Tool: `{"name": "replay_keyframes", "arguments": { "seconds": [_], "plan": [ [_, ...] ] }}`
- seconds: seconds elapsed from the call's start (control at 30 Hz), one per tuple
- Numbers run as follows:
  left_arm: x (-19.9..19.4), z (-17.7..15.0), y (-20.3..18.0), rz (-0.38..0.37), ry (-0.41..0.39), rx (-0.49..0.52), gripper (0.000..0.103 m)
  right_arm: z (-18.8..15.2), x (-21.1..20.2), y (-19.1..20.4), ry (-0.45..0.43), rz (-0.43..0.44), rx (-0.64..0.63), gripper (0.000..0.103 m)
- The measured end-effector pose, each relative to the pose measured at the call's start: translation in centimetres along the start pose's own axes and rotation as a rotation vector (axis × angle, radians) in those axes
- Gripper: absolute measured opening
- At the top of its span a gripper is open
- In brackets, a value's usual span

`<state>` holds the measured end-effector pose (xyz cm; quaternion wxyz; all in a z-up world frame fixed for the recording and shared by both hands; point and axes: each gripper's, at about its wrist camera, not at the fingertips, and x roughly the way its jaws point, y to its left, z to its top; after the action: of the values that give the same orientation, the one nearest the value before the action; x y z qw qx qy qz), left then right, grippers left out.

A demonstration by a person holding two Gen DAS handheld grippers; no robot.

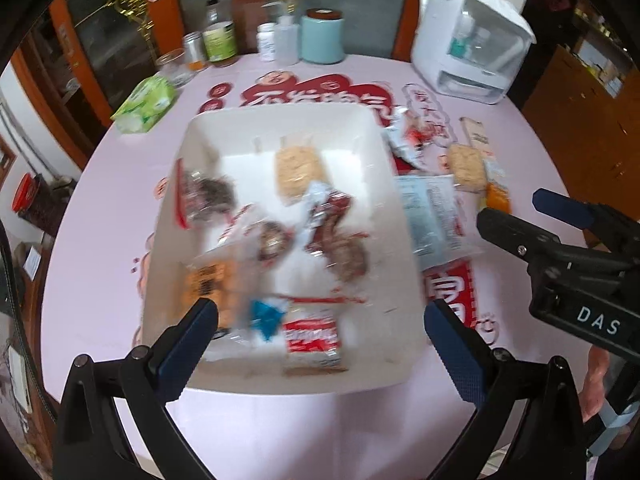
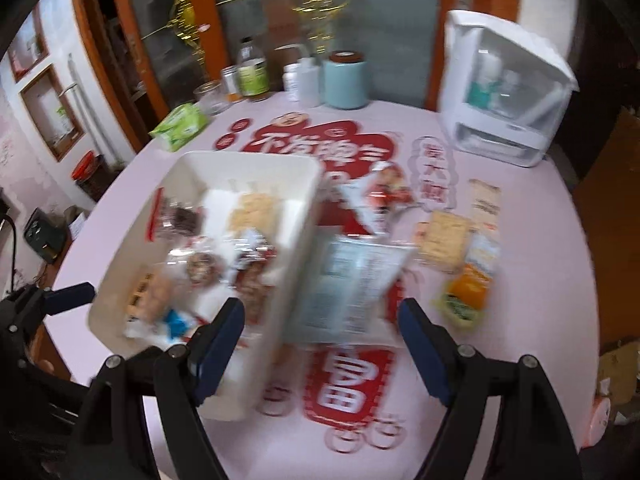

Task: Organize snacks
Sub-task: 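Withdraw both tools from the tray toward the remaining snacks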

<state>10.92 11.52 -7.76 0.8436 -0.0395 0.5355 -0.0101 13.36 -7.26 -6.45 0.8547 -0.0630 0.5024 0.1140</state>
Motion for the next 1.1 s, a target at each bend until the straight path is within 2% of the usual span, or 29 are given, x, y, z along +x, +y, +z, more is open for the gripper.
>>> {"name": "replay_keyframes", "arguments": {
  "seconds": [0.23,0.43,0.53,0.73,0.93,1.1],
  "plan": [
    [-0.8,2.9,-6.7,-0.036,-0.064,0.084,0.102,-0.8,-1.5,-7.1,-0.031,-0.096,0.064,0.08],
    [-0.3,7.4,-12.4,-0.077,-0.105,0.127,0.102,-0.5,-1.2,-12.8,-0.045,-0.137,0.122,0.08],
    [1.1,10.0,-15.0,-0.097,-0.085,0.134,0.102,-0.4,0.3,-15.2,-0.02,-0.121,0.165,0.08],
    [5.9,15.0,-19.4,-0.073,-0.023,0.174,0.102,-0.5,4.6,-18.0,0.037,-0.097,0.198,0.079],
    [12.3,18.1,-22.4,-0.055,0.08,0.2,0.102,-0.5,7.7,-19.5,0.043,-0.043,0.23,0.08],
    [17.9,19.2,-23.7,-0.026,0.18,0.202,0.102,-0.5,10.0,-20.5,0.053,0.007,0.293,0.08]
  ]
}}
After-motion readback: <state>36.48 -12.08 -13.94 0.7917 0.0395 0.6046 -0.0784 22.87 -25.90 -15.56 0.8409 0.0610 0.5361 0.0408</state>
